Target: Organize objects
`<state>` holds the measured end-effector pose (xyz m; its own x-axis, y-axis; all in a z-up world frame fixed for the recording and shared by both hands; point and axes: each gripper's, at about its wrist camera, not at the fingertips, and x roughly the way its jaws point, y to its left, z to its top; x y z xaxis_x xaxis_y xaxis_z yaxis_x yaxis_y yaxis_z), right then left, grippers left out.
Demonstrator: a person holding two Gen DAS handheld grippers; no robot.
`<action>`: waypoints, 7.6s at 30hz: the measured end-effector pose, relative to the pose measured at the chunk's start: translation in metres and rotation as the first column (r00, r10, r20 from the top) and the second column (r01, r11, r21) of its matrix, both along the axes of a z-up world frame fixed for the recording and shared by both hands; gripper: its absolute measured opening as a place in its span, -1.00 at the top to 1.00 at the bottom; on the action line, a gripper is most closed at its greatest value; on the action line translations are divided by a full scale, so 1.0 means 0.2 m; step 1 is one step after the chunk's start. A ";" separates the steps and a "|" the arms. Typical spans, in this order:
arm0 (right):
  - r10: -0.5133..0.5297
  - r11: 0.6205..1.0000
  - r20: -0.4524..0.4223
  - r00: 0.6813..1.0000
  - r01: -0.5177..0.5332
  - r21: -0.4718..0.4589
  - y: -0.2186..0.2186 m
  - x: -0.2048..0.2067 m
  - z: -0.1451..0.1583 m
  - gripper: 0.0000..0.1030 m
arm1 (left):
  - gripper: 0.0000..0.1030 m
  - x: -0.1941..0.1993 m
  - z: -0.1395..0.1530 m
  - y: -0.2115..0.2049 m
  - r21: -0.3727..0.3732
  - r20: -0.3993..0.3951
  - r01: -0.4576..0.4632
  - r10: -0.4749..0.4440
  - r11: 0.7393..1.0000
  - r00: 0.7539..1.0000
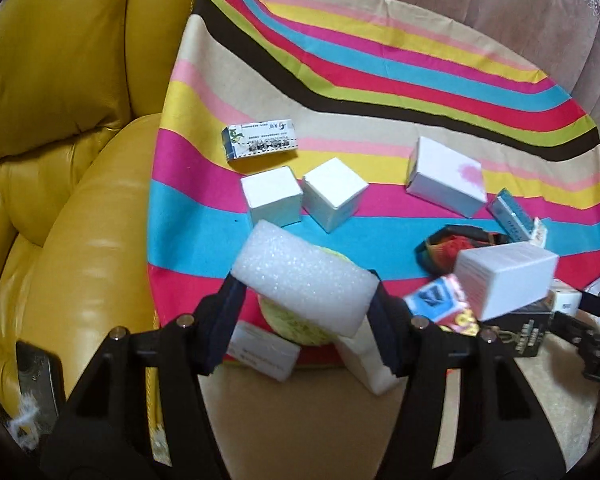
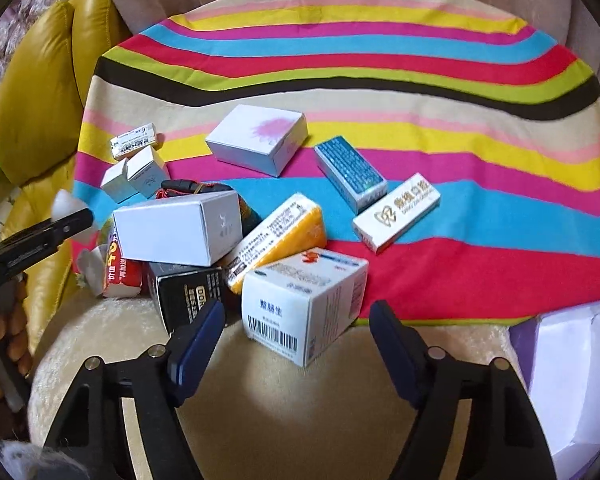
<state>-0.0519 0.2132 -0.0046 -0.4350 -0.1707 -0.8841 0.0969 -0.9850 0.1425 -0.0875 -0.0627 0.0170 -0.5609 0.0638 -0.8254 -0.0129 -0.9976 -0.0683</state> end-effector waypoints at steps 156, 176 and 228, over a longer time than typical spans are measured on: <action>0.038 0.994 -0.078 0.996 -0.030 0.107 -0.09 0.25 0.15 -0.45 | -0.57 0.16 -0.16 -0.21 0.125 0.157 -0.033 0.013 0.992 0.988; 0.043 0.998 -0.129 0.991 -0.036 0.059 -0.38 0.01 0.19 -0.97 | 0.03 0.03 -0.30 -0.17 -0.021 0.194 0.127 -0.120 0.992 0.974; -0.178 0.976 -0.241 0.954 0.203 0.084 0.12 0.23 0.24 -0.70 | 0.04 0.33 0.12 0.67 0.129 -0.077 0.227 -0.218 0.965 0.973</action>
<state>-0.0058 0.2373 0.0427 -0.6445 0.0250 -0.7642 -0.0764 -0.9966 0.0318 -0.0208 0.0710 0.0403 -0.5691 0.3018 -0.7649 -0.2418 -0.9505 -0.1952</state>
